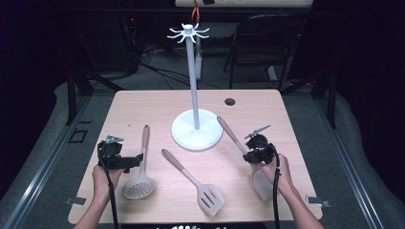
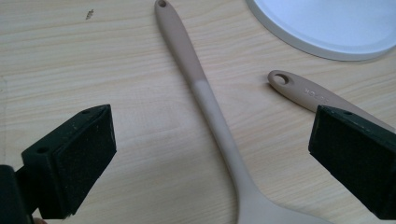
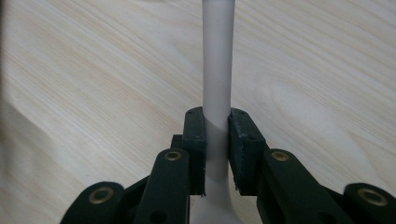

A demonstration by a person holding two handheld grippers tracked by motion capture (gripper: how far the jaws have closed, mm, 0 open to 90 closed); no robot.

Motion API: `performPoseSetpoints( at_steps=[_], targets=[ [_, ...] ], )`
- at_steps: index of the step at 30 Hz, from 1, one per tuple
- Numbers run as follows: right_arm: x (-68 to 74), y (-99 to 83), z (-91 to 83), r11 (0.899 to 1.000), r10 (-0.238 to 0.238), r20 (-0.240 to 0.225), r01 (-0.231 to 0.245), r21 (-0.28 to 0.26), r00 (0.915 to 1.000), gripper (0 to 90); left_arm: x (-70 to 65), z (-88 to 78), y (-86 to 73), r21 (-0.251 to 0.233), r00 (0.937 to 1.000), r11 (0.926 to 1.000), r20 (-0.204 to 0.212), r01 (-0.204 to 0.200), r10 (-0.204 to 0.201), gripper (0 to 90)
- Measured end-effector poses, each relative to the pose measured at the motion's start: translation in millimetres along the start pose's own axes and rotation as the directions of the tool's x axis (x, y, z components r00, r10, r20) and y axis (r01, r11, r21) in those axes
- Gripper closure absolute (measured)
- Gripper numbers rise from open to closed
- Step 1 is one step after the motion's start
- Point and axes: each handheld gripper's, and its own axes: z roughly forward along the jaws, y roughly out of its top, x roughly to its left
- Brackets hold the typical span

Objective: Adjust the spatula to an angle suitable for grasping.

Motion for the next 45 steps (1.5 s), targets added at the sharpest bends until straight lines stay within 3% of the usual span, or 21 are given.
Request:
performPoseSetpoints(
  at_steps=[10,16,17,23,34,40,45],
  targets=[
    [18.0,5.0,-1.9,0.996,-0.076,-0.013,0.076,-0.041,0.997,78.3,-7.6,1.4,1.3,-0.004,0.9996,0.9998,0.019,-0.022,0.022,0.6],
    [24.5,6.3,-2.3,0.993,-0.084,-0.024,0.081,-0.09,0.9962,78.3,-12.5,0.8,3.7,-0.013,0.999,0.9996,0.037,-0.024,0.025,0.6],
    [24.8,7.3,-4.1,0.993,-0.1,-0.014,0.098,-0.072,0.9949,78.3,-13.5,0.5,4.3,-0.015,0.9987,0.9995,0.041,-0.029,0.03,0.6],
    [30.3,10.2,-5.6,0.986,-0.132,-0.005,0.13,-0.099,0.9913,78.3,-20.5,-1.1,8.6,-0.032,0.9975,0.9989,0.061,-0.034,0.035,0.6],
    [36.6,14.6,-8.3,0.98,-0.15,-0.003,0.148,-0.132,0.9887,78.3,-35.8,3.3,19.6,-0.053,0.9928,0.9966,0.099,-0.063,0.068,0.7],
    [36.4,18.3,-7.6,0.979,-0.136,-0.011,0.133,-0.156,0.9906,78.3,-36.2,7.1,20.0,-0.053,0.9907,0.9966,0.117,-0.063,0.069,0.8],
    [37.2,19.6,-8.0,0.976,-0.152,0.004,0.151,-0.158,0.9884,78.3,-37.1,8.1,20.9,-0.052,0.989,0.9966,0.13,-0.063,0.07,0.8]
  ],
)
